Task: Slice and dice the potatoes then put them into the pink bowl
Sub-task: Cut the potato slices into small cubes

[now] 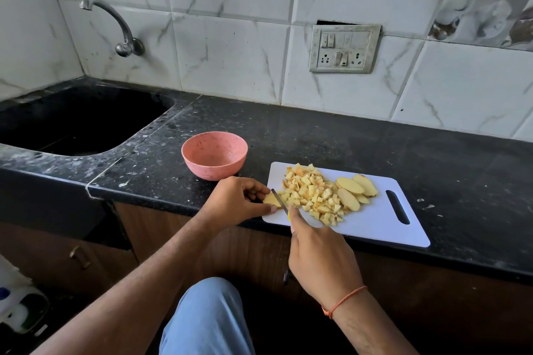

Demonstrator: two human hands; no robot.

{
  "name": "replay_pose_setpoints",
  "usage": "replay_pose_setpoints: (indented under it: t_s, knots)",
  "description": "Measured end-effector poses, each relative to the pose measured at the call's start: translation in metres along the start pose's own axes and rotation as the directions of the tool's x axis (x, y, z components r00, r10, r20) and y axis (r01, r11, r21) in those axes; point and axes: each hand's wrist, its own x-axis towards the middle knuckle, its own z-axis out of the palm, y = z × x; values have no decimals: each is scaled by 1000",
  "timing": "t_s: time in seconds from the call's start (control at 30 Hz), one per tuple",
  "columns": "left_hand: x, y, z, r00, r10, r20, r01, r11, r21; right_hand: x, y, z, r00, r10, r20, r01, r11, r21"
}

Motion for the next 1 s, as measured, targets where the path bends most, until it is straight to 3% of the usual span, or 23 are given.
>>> replay_pose_setpoints:
  t_s: [0.33, 0.6, 1.0]
  knots:
    - [10, 1, -4, 997, -62, 54, 60, 997, 40, 14, -4, 3, 996, -20, 84, 21, 1000, -10]
    - [8, -1, 0, 998, -57, 22, 56, 997, 51, 12, 1, 1, 990, -30, 139, 39, 997, -62]
    - [10, -2, -2, 998, -41, 42, 39, 997, 65, -39, 35, -15, 994, 32, 108, -36, 999, 39]
